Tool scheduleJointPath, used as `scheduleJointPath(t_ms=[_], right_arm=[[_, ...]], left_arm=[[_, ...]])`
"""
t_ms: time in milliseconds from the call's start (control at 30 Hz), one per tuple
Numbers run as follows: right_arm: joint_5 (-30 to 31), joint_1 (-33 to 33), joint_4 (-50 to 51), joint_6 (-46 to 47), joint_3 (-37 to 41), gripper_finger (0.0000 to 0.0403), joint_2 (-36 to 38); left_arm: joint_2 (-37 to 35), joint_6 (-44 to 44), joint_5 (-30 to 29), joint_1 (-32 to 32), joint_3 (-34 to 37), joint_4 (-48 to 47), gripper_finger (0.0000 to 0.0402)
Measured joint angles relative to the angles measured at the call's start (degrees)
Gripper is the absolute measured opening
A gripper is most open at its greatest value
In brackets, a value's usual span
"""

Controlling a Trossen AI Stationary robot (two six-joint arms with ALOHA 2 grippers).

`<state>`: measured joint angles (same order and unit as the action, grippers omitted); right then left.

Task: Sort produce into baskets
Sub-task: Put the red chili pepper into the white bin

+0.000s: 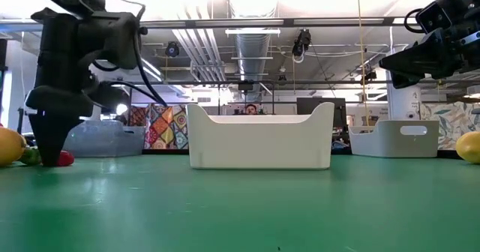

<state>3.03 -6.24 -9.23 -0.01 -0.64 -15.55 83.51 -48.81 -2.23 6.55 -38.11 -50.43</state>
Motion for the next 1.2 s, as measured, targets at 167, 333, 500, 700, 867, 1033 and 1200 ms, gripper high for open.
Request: scheduleJointPath(t_ms=[167,333,500,700,867,1033,1200], right_arm=[[-0.01,0.01,0.0,0.0,0.01,0.0013,0.0],[-0.02,0.01,0.01,0.0,0.01,0.0013,-0.02],[0.0,0.0,0.0,0.0,0.02,0.0013,0.0],[0.0,0.0,0.01,0.0,0.01,0.0013,-0.02],[0.0,0.0,0.0,0.0,0.02,0.0013,0.0],[0.0,0.01,0.0,0.0,0.01,0.0013,0.0],[0.0,0.02,0.0,0.0,0.0,0.0013,0.0]], left_arm=[[0.66,0.73,-0.81,0.04,-0.7,-0.1,0.0179],[0.38,2.7,-2.46,0.0,-2.65,0.9,0.0162],[0.34,3.36,-3.42,0.03,-3.92,0.31,0.0127],[0.2,3.35,-3.42,1.3,-4.74,0.06,0.0075],[0.12,4.14,-3.29,1.62,-5.75,-0.97,0.0069],[0.02,5.26,-3.21,1.62,-7.46,-4.11,0.0106],[0.01,6.01,-2.86,1.68,-7.61,-4.84,0.0159]])
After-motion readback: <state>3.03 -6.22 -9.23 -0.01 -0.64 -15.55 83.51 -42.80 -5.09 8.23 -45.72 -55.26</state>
